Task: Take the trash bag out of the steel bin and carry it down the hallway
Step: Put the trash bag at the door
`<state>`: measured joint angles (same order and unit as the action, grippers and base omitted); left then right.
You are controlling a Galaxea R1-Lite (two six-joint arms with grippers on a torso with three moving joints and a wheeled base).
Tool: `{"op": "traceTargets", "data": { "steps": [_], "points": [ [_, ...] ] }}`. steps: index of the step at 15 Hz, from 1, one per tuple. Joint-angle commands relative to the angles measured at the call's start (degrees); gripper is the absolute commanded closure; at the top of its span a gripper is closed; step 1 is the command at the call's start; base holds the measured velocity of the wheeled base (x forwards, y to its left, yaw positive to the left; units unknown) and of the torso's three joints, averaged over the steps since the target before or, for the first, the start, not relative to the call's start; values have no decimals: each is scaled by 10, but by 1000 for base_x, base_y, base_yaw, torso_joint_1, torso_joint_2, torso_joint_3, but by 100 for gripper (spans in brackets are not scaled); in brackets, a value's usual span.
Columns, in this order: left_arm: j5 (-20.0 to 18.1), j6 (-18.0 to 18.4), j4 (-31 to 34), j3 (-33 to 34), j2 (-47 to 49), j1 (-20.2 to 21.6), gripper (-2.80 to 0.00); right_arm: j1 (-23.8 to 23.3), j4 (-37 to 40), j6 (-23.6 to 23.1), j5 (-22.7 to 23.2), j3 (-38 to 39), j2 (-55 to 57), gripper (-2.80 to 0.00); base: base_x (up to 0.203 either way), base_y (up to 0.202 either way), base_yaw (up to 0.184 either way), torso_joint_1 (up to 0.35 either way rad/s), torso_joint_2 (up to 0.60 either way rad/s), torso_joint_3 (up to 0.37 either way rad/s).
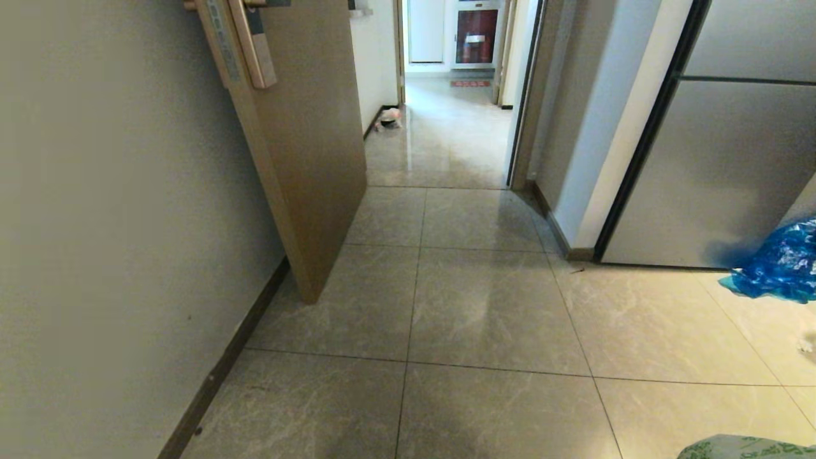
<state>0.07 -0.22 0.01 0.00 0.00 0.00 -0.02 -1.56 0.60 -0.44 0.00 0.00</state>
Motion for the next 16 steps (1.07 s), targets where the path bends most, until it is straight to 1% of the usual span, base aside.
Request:
{"op": "traceTargets", "data": {
  "steps": [1, 16],
  "points": [
    [0, 0, 0, 0, 0, 0, 0, 0, 1, 0, 0, 5, 1, 0, 187, 0, 3, 2, 2, 2],
    [0, 0, 0, 0, 0, 0, 0, 0, 1, 0, 0, 5, 1, 0, 193, 0, 2, 3, 3, 2]
  ]
}}
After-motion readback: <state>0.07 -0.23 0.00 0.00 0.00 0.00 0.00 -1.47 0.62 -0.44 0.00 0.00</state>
